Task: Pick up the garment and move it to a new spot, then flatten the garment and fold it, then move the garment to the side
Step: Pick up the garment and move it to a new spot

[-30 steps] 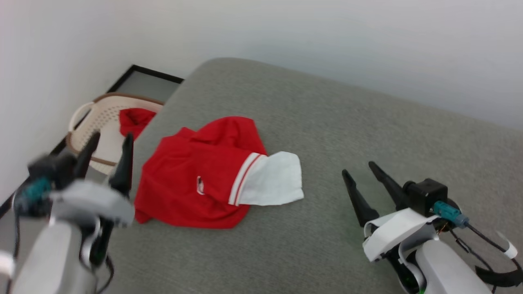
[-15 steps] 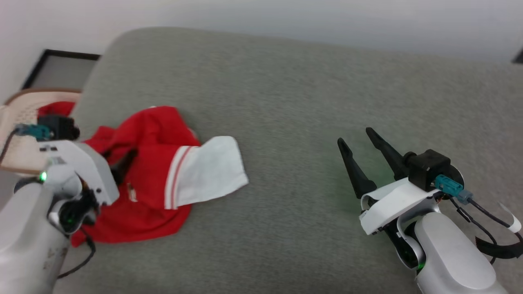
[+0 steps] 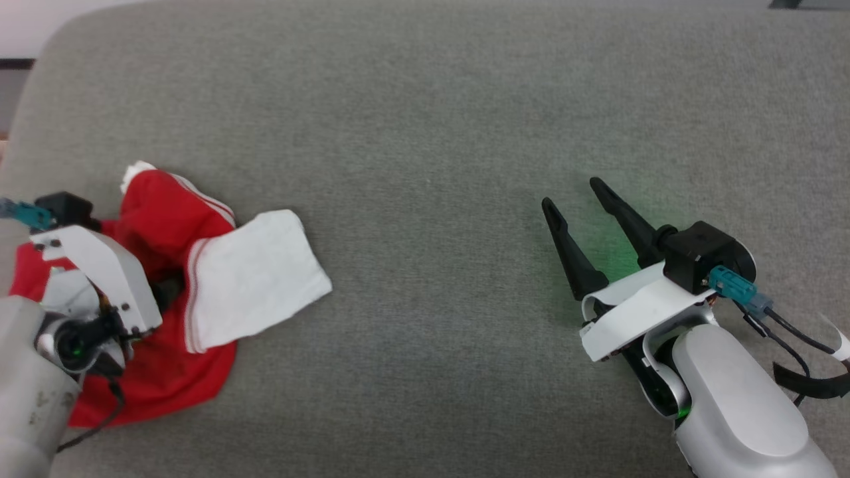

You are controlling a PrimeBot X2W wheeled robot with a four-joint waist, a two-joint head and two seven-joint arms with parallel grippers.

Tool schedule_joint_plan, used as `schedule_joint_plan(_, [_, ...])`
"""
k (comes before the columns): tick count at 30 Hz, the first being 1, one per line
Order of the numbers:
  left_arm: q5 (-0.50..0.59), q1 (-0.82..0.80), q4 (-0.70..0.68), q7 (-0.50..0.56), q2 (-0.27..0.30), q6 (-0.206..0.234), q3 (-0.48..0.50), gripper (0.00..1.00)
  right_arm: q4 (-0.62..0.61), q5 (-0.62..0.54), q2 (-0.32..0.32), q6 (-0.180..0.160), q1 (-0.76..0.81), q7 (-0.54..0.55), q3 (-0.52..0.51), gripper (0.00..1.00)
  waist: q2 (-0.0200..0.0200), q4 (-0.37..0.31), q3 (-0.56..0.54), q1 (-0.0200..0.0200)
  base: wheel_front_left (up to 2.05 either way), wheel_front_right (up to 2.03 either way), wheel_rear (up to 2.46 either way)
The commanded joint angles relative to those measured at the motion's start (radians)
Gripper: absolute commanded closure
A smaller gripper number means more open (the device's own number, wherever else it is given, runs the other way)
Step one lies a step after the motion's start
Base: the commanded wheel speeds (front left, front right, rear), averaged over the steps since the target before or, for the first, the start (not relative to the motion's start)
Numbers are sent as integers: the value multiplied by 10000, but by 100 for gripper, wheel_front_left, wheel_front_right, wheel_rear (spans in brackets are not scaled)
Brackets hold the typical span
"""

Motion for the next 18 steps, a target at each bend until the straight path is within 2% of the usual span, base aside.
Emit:
schedule_joint_plan(1, [-28,201,126,25,-659,7,-348,0,-32,-43,-6,37,-113,-7,-1,0,-1,-405,433,0,0,0,0])
schedule_joint_plan(7, [-338,238,247,-137,-1074,5,-890,0,-177,-153,-57,37,-138,-7,-136,0,-1,-463,551,0,0,0,0])
schedule_joint_plan(8, [-401,200,207,-404,-1048,5,-879,55,-175,-148,-39,37,-126,-8,-150,0,-1,-453,518,0,0,0,0])
schedule_joint_plan(9, [-484,173,204,-673,-1001,5,-815,100,-172,-154,-13,37,-105,-8,-155,0,-1,-443,476,0,0,0,0])
schedule_joint_plan(18, [-640,24,-410,-2364,53,-22,-1067,100,-82,-56,199,37,296,-8,-397,0,-1,-223,-368,0,0,0,0])
